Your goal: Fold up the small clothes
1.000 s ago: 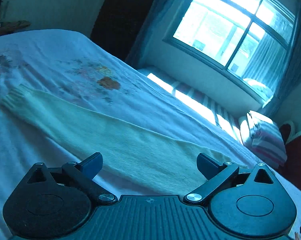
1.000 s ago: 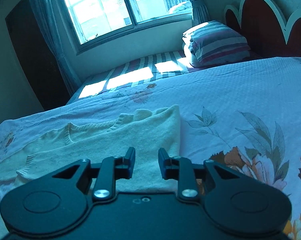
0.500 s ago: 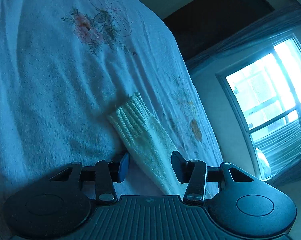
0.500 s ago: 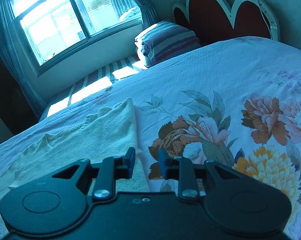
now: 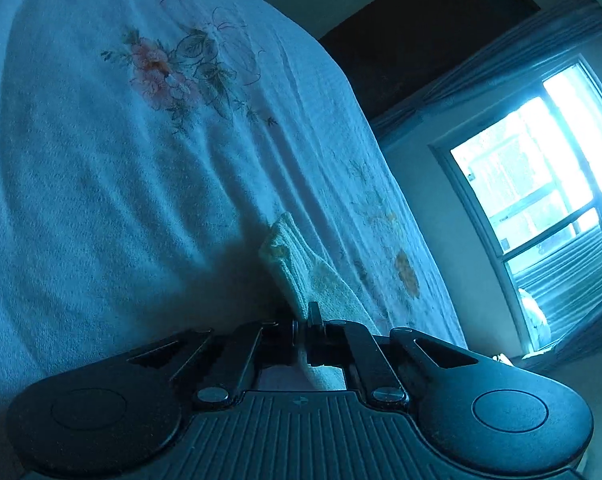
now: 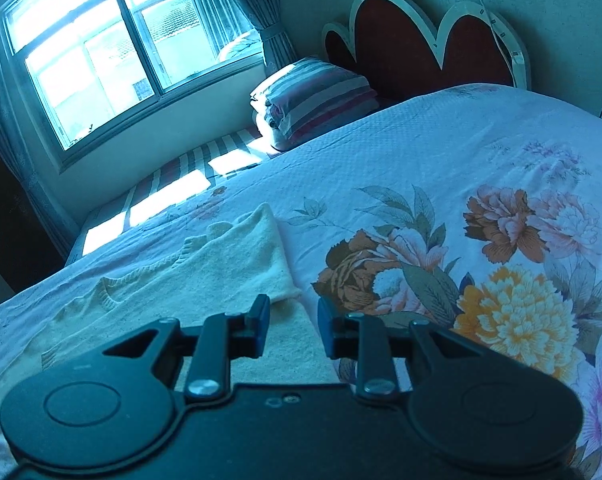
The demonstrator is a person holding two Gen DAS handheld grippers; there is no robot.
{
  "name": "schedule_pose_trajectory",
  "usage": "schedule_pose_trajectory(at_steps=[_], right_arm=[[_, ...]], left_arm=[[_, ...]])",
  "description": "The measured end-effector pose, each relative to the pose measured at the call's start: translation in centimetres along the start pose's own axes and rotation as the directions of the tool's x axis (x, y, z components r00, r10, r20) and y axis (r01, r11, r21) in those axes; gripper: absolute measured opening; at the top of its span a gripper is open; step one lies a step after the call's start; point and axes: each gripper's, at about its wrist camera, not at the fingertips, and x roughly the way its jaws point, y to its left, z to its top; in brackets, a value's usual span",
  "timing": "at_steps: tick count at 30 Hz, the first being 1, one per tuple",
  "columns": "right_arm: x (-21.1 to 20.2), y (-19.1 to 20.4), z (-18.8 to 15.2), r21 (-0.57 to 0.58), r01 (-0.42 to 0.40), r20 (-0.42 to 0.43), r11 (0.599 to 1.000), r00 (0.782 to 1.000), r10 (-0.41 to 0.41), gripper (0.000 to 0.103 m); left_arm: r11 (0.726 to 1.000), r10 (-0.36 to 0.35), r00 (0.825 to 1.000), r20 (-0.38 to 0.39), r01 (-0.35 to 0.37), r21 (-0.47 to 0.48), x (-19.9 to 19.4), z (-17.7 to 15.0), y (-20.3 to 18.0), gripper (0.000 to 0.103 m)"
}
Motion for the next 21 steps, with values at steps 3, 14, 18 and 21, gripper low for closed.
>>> schedule_pose_trajectory(at_steps=[3,14,18,21], right_arm=[[-0.4,-0.4,0.1,0.009,0.008,0.013,1.000,1.000,-0.008,0.028],[0.6,-4.0,0.4,0.010,0.017,0.013,1.000,1.000,-0.018,0.028],[1.4,-5.2,1.2,-0.020,0.001,0.004,1.000,1.000,-0.001,0.028],[2.0,-6.4,2.0,-0.051,-0.008,0.003,0.999,1.000,0.008,0.028]], left_arm=[[0.992,-0.037,0.999,0.028,0.033,0.123,-0.4,-0.5,-3.9,0.003],[0.835,-0.272,0.949,-0.159,0.315,0.450,0.9,-11.3,-23.5,0.003],[0.766,-0.279,0.924,-0.261,0.378,0.520,0.1,-19.0,-28.9,0.003],[0.721,-0.271,0.910,-0.314,0.408,0.561,-0.1,-23.7,-31.9,0.003]])
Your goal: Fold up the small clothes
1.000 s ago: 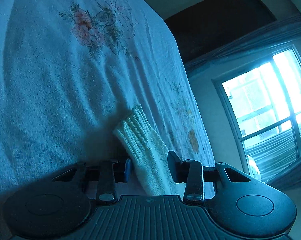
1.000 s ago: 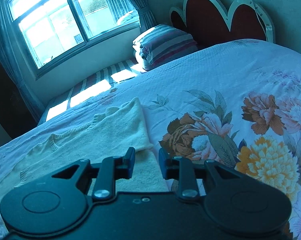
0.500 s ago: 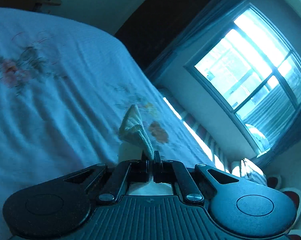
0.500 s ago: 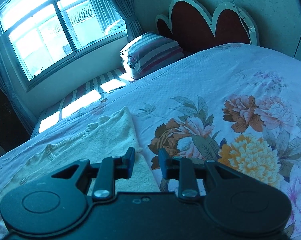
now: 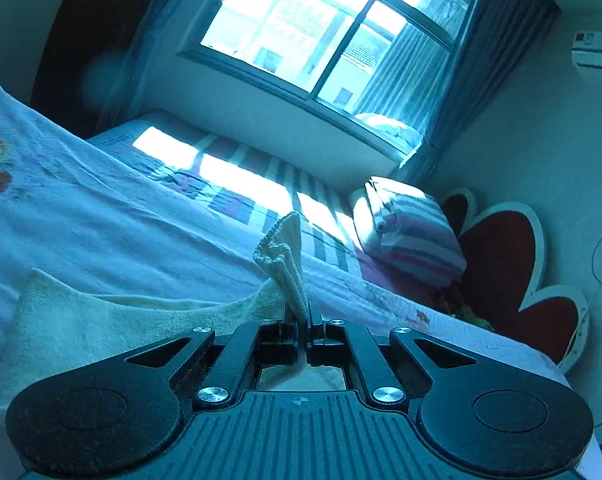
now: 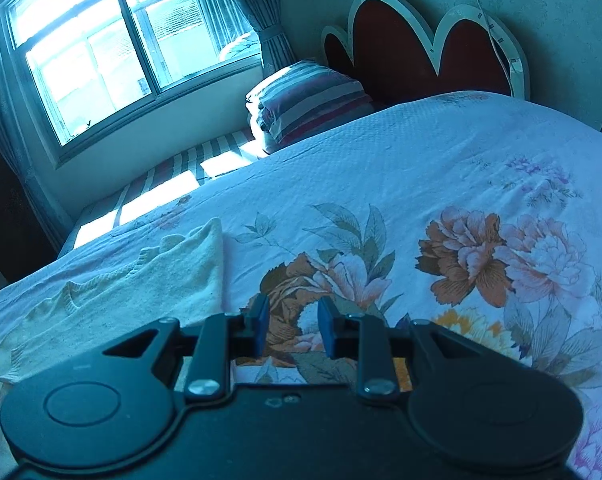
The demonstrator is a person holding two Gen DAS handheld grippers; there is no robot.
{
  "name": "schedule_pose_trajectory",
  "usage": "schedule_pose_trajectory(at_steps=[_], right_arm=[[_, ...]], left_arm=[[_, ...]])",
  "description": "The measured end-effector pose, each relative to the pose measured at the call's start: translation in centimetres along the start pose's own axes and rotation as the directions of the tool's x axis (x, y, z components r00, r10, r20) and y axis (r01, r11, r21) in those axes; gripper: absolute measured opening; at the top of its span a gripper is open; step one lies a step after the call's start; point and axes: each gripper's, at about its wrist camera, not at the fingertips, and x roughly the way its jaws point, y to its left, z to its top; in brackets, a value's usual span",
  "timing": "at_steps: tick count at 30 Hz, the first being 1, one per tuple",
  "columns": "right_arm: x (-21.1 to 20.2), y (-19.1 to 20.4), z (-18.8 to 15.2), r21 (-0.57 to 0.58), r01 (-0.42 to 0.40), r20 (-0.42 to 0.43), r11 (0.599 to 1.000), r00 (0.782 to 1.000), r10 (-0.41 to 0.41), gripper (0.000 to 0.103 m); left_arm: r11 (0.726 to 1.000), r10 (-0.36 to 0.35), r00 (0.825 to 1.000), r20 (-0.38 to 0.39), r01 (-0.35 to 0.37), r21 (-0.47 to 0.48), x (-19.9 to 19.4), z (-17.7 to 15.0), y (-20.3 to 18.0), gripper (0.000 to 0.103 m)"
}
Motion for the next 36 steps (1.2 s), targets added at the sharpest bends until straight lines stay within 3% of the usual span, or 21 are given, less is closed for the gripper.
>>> schedule_pose_trajectory(at_steps=[4,13,25,30,36], right_arm=[[0.3,-1.8,0.5,-0.008,-0.009,-0.003,1.000,1.000,0.009,0.028],[0.9,-6.1,0.5,0.037,-0.002,-0.026,0.999,1.000,0.003,0.028],[1.1,-8.9,0.2,0.073,0.014,-0.039,0.997,0.999,-0.011,0.028],[1.0,-9.3,0.1,0.081,0.022,-0.039,0.996,0.999,-0.019,0.028],[0.8,-9.6,0.2,0.083,0.031,-0.034,0.996,0.999,-0.028,0.028]], left_arm=[[0.997,-0.022,0.998,-0.058,0.026,0.073,2.4,-2.1,-5.6,0.003],[0.971,-0.049,0.990,-0.130,0.078,0.227,4.7,-5.5,-13.7,0.003],[0.909,-0.076,0.976,-0.206,0.153,0.388,5.6,-9.1,-19.2,0.003],[0.895,-0.080,0.973,-0.216,0.166,0.415,5.8,-9.8,-20.5,0.003],[0.851,-0.112,0.967,-0.229,0.212,0.481,5.3,-10.6,-23.0,0.003]])
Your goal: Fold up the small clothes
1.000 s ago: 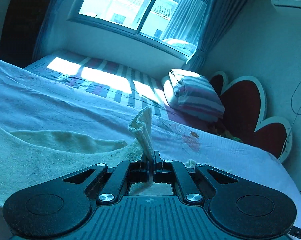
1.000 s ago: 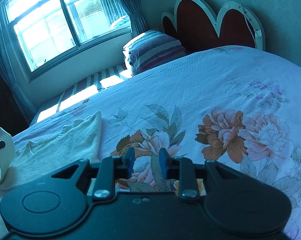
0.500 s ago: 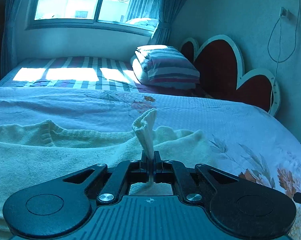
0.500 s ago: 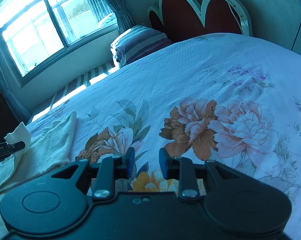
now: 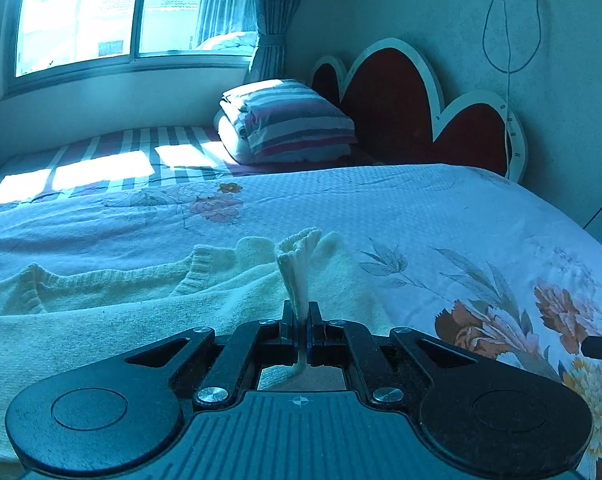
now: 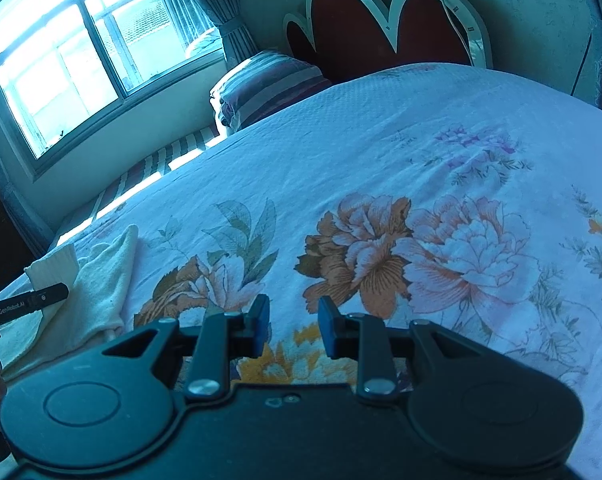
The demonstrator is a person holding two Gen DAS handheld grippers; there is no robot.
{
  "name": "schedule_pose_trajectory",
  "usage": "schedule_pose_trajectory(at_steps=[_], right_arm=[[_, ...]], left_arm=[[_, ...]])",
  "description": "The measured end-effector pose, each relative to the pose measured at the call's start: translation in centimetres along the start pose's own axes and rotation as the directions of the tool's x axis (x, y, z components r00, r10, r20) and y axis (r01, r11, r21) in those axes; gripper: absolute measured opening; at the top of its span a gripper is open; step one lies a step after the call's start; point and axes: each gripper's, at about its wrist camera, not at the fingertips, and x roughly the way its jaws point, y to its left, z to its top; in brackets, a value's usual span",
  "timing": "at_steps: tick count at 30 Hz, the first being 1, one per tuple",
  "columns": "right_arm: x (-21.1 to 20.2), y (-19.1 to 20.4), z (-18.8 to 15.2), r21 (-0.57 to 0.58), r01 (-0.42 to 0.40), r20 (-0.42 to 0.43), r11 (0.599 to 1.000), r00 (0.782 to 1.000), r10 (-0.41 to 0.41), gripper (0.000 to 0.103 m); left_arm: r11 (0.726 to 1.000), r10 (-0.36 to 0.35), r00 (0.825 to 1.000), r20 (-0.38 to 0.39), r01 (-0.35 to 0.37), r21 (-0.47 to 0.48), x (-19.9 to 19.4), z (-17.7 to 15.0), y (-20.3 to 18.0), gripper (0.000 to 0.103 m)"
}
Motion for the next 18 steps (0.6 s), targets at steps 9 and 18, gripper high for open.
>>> schedule_pose_trajectory(at_steps=[9,18], right_arm=[[-0.3,-0.6,0.1,0.011,0.015,0.005,1.000,1.000,-0.015,0.028],[-0.9,0.2,0.5,-0.002,0.009,0.012,1.000,1.000,-0.009,0.028]], left_arm=[[0.993,-0.045,0.997,-0.055,0.051,0.107,0.3,-1.2,-3.9,0.003],[0.991,-0.106,0.994,-0.015,0.107,0.080,-1.4,-1.4,-5.5,0.053]])
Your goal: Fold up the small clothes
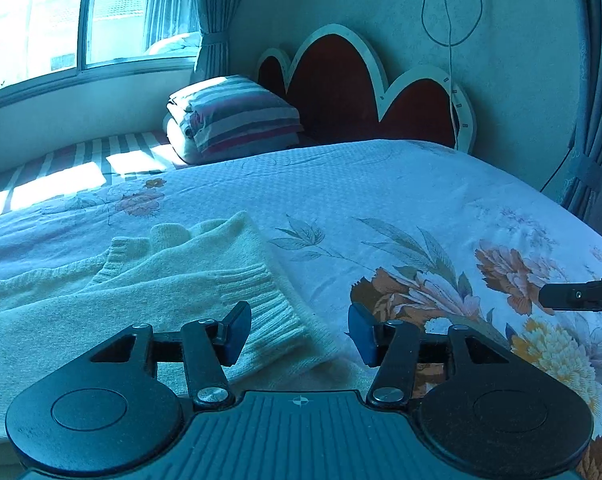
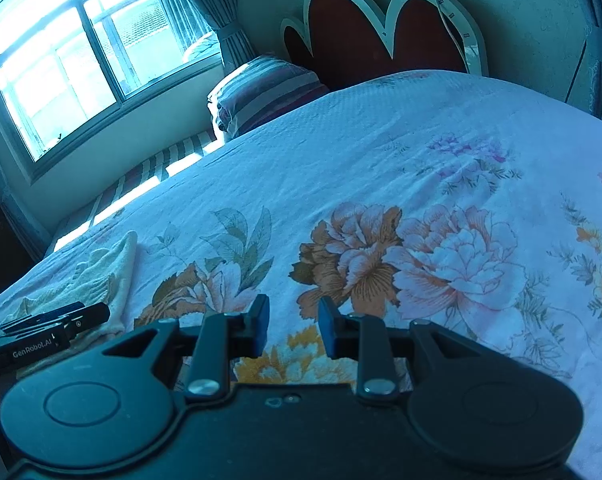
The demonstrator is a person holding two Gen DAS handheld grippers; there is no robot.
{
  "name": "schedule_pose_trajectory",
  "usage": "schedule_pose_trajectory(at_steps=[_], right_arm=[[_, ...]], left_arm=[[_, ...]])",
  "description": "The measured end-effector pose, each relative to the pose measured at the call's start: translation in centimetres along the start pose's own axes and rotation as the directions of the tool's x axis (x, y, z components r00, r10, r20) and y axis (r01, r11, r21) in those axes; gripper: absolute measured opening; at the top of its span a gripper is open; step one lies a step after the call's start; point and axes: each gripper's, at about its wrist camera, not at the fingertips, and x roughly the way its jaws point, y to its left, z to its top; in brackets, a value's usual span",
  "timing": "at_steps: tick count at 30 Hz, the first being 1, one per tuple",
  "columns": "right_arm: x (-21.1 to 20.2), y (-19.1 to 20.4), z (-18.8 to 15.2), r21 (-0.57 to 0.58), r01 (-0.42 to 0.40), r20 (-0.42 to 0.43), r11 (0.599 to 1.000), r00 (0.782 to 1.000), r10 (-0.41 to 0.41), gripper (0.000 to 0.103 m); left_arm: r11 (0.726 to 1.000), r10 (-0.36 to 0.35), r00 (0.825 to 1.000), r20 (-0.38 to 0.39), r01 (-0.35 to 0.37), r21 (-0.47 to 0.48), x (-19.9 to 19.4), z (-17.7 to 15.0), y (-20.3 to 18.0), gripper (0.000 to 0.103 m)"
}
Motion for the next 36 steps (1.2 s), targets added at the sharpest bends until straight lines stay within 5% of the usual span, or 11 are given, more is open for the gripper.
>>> schedule_pose_trajectory(at_steps=[5,8,10,15,19,27,36], right_arm=[[-0.2,1.7,0.5,-0.027,-0.027,0.013,0.999,1.000,0.028,0.028],[0.3,3.1,0.8,-0.022,-0.059,0.018,0.998,0.998,0.060,0.028],[1.0,4.7,0.9,-0.015,-0.098,0.022,0.995,0.995,0.099,0.028],[3.3,9.9,0.4,-0.035,-0.244,-0.022,0.969,0.970,0.243,0.027],[5.6,14.1,-0.7,-0.059,-0.329,-0.105,0.942,0.941,0.322,0.027],[8.1,16.3,-1.7,0.002,-0.313,-0.193,0.950,0.932,0.308,0.027],[8.8,16.1,-2.6,0.094,-0.310,-0.200,0.946,0.925,0.323,0.025]], left_arm=[[0.997,0.063,0.997,0.041,-0.061,-0.051,-3.2,0.0,1.6,0.053],[0.980,0.172,0.984,0.038,-0.167,-0.113,-6.1,-1.5,5.0,0.053],[0.952,0.265,0.964,0.026,-0.257,-0.169,-8.3,-3.0,7.9,0.053],[0.838,0.478,0.878,-0.033,-0.467,-0.281,-13.7,-7.4,15.3,0.053],[0.786,0.534,0.839,-0.105,-0.538,-0.304,-14.9,-9.9,19.1,0.053],[0.777,0.535,0.834,-0.137,-0.549,-0.308,-13.9,-11.6,21.3,0.053],[0.763,0.538,0.831,-0.139,-0.551,-0.337,-13.5,-12.0,22.6,0.053]])
